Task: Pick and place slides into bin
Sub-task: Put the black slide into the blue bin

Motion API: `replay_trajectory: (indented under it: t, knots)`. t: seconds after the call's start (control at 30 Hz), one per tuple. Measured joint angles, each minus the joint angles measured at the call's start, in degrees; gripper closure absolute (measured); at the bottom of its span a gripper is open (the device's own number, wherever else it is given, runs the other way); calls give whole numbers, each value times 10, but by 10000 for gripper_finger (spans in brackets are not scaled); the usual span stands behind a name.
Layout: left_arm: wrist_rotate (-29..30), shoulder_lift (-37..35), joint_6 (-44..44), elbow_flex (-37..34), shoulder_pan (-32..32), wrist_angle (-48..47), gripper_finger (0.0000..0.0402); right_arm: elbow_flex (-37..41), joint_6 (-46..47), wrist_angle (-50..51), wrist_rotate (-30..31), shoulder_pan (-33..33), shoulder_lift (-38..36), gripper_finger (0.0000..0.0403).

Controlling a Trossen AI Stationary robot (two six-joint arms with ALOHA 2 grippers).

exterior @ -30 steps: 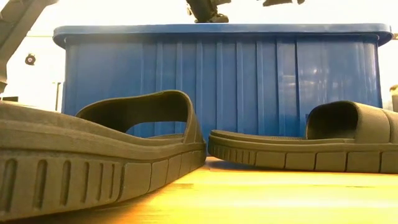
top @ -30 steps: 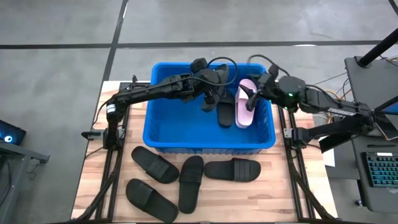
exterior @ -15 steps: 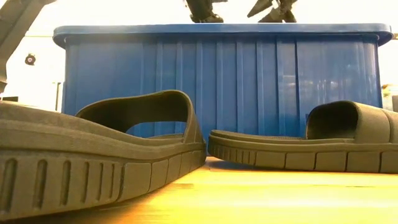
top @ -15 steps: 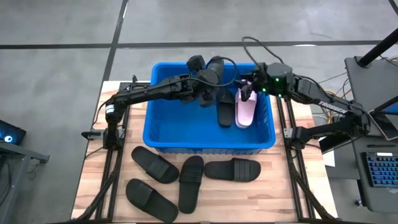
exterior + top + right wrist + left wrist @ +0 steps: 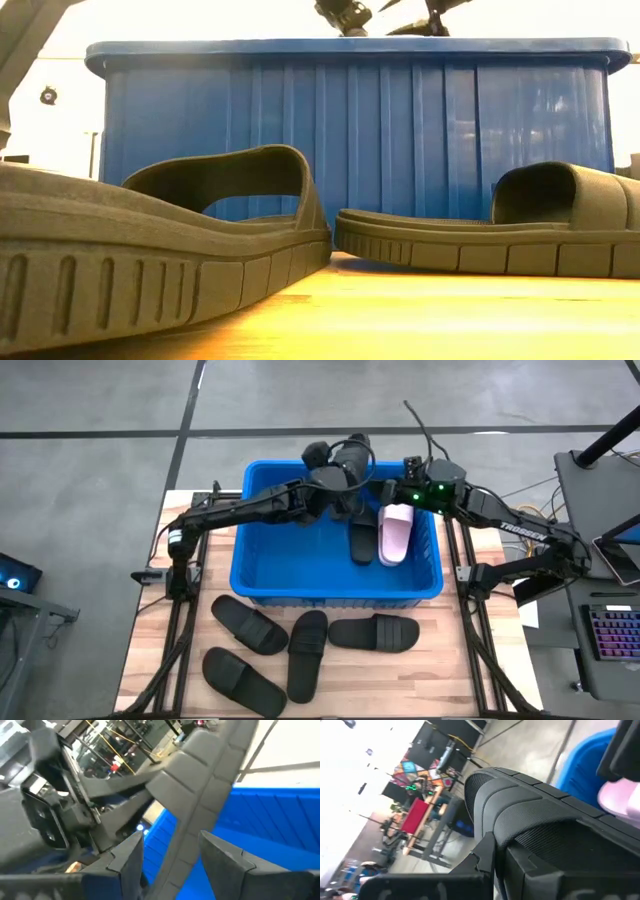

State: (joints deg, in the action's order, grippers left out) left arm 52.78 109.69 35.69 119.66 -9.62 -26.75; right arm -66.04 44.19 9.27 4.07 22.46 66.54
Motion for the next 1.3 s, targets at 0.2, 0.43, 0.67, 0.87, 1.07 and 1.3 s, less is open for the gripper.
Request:
replay_trajectory:
  t: [0.2, 0.43, 0.67, 0.87, 1.07, 1.3]
  knots:
    - [28, 0, 27, 0, 1, 24, 401, 20, 19, -10, 0, 0, -1, 225]
    - [29, 0, 27, -5, 4, 59, 401, 40, 43, -27, 3, 2, 0, 227]
    - [28, 0, 27, -10, 10, 73, 401, 42, 55, -43, 11, 4, 0, 177]
    - [25, 0, 27, -10, 11, 95, 401, 42, 54, -52, 9, 3, 1, 124]
    - [20, 0, 41, -11, 13, 102, 401, 39, 49, -53, 6, 3, 15, 105]
    - [-24, 0, 128, -16, 20, 101, 401, 36, 18, -57, 0, 5, 18, 116]
